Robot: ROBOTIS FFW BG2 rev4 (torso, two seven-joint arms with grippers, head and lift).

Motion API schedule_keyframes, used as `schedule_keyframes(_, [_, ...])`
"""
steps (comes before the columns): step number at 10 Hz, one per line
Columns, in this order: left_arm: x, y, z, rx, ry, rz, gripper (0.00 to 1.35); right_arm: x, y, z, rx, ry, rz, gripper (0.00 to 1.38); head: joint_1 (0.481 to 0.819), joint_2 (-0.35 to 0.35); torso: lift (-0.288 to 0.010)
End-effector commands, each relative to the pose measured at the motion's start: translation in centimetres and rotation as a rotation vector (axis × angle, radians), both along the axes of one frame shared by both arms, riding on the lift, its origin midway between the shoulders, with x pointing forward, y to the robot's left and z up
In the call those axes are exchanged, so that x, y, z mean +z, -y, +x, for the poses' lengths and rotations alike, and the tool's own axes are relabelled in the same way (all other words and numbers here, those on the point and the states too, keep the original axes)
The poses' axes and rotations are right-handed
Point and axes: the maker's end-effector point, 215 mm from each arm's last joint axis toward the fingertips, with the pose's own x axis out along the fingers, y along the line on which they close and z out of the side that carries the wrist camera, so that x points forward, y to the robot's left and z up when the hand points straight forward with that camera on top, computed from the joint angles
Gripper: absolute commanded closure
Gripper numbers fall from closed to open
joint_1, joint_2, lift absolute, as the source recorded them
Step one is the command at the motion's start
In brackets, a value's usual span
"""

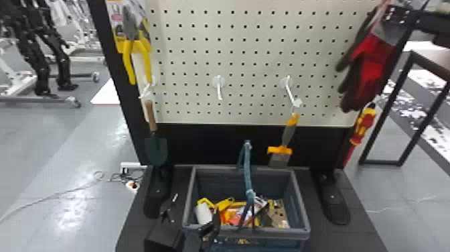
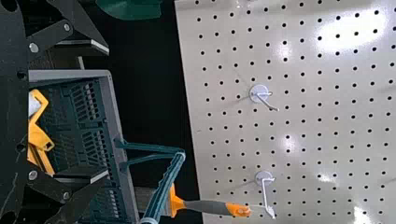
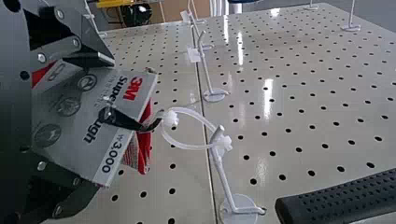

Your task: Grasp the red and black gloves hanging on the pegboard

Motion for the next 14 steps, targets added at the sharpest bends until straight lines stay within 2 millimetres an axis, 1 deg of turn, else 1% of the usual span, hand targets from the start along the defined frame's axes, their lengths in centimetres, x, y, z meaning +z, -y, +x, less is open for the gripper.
schedule_keyframes(1, [0.05,0.00,0.03,0.000,0.002,0.000,0.37,-0.64,-0.17,0.09,0.004,-0.014,0.008,0.99,0.549,0.000,-0.100])
schedule_keyframes(2, [0.10,-0.02,0.08,-0.001,0.003,0.001,0.37,-0.85,-0.29,0.16,0.006,-0.020,0.010,1.24,0.549,0.000,-0.100])
schedule_keyframes(3, [0.07,-0.02,0.06,-0.003,0.002,0.001,0.37,-0.82,-0.43,0.17,0.007,-0.016,0.007,1.30,0.549,0.000,-0.100])
schedule_keyframes(14, [0.14,-0.10,0.15,-0.004,0.005,0.004,0.38,-0.85,-1.03,0.15,0.022,-0.010,0.031,1.30,0.549,0.000,-0.100])
